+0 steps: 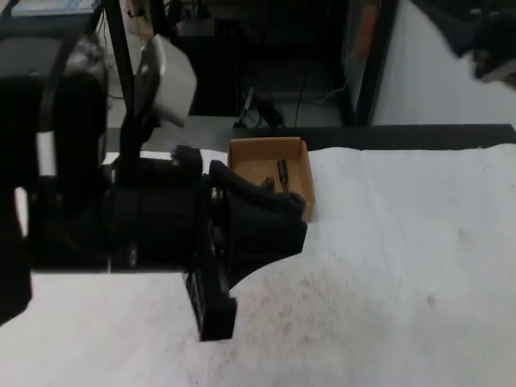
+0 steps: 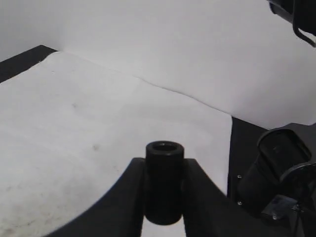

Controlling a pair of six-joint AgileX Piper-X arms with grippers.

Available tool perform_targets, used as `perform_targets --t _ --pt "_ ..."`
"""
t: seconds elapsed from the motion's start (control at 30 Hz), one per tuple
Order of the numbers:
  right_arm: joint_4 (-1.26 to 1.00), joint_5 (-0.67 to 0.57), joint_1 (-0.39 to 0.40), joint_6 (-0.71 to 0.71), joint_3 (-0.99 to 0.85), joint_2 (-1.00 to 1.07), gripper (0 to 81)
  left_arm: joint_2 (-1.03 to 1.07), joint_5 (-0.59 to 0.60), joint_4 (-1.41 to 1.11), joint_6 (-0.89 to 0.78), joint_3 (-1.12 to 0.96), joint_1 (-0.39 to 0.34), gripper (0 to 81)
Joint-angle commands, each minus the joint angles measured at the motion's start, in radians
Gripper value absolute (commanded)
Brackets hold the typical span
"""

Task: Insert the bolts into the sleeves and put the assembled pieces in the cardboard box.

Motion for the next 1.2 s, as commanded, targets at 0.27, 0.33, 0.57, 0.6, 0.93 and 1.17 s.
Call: perform_targets --t 0.27,0.33,0.57,0.6,0.93,1.17 --pt "-0.115 0.078 0.165 -0.144 -0.128 0.104 0.8 -0.028 -0.107 -0.351 -0.106 -0.002 0.086 0.3" --pt "-0.115 0.075 0.168 -0.174 -0.161 0.111 0.8 -0.028 -0.092 -0.356 -0.111 -0.002 0.097 0.3" --pt "-0.101 0.075 0.193 -0.203 -0.240 0.162 0.8 -0.028 -0.076 -0.379 -0.109 -0.002 0.103 0.3" --pt "-0.097 0.075 0.199 -0.203 -0.242 0.172 0.8 -0.028 -0.073 -0.386 -0.109 -0.002 0.103 0.3" --pt "-0.058 0.075 0.221 -0.260 -0.241 0.221 0.8 -0.028 -0.065 -0.407 -0.111 -0.002 0.103 0.3" --pt "-0.063 0.052 0.220 -0.262 -0.241 0.221 0.8 -0.028 -0.070 -0.425 -0.111 -0.002 0.124 0.3"
